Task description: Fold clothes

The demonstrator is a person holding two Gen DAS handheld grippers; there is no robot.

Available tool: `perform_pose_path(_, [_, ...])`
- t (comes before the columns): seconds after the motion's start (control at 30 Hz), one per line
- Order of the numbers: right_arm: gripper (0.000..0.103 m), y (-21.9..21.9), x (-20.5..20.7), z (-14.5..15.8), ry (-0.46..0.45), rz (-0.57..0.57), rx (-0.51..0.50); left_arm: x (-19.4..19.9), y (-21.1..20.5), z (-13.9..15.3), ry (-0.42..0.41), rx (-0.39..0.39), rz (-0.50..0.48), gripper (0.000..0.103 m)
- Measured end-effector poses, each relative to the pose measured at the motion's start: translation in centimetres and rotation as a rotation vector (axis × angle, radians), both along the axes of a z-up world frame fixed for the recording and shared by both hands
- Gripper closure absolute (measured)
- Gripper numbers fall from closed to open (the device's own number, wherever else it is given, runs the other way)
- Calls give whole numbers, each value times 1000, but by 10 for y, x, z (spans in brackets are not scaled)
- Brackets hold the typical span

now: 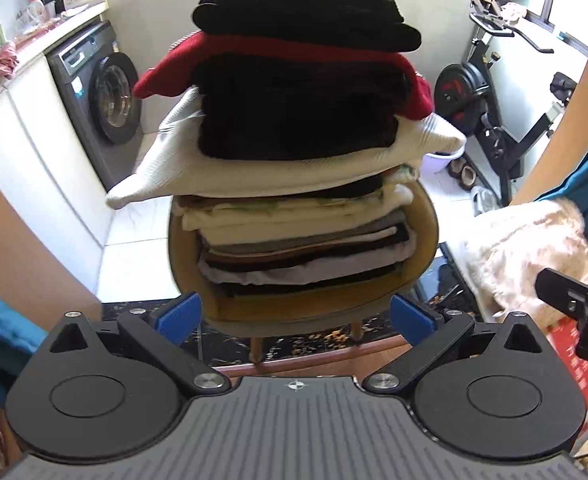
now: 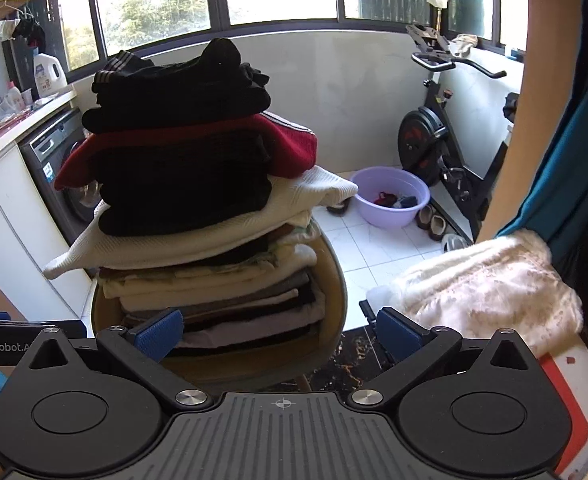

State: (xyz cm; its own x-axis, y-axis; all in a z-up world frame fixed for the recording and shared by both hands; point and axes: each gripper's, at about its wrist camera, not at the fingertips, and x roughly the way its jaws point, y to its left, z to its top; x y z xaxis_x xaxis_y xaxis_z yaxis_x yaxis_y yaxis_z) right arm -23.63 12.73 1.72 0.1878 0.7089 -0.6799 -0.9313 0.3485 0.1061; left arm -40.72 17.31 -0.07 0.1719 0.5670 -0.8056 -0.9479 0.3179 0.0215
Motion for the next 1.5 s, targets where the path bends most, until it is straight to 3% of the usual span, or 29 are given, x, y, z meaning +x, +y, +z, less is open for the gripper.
perform_pose_path(0.1, [1,-18,-21,-3,-1,-23,-7,-10,-12,-6,46,-11,-20,1])
perform_pose_path(0.33, [1,-46,-54,-6,7,-40,-39,-28,-32,-12,-9,-104,-43,1])
perform_pose_path(0.7, [1,-76,-51,0,4,-12,-41,-30,-66,-10,-63,-147,23,1])
perform_pose_path(1.0, [1,-101,-23,0,54,-2,-28,-13,-95,-3,-44,-129,51,1])
perform_pose_path(1.5, [1,-110,-13,12,49,51,11,-5,-116,16,-63,-47,86,1])
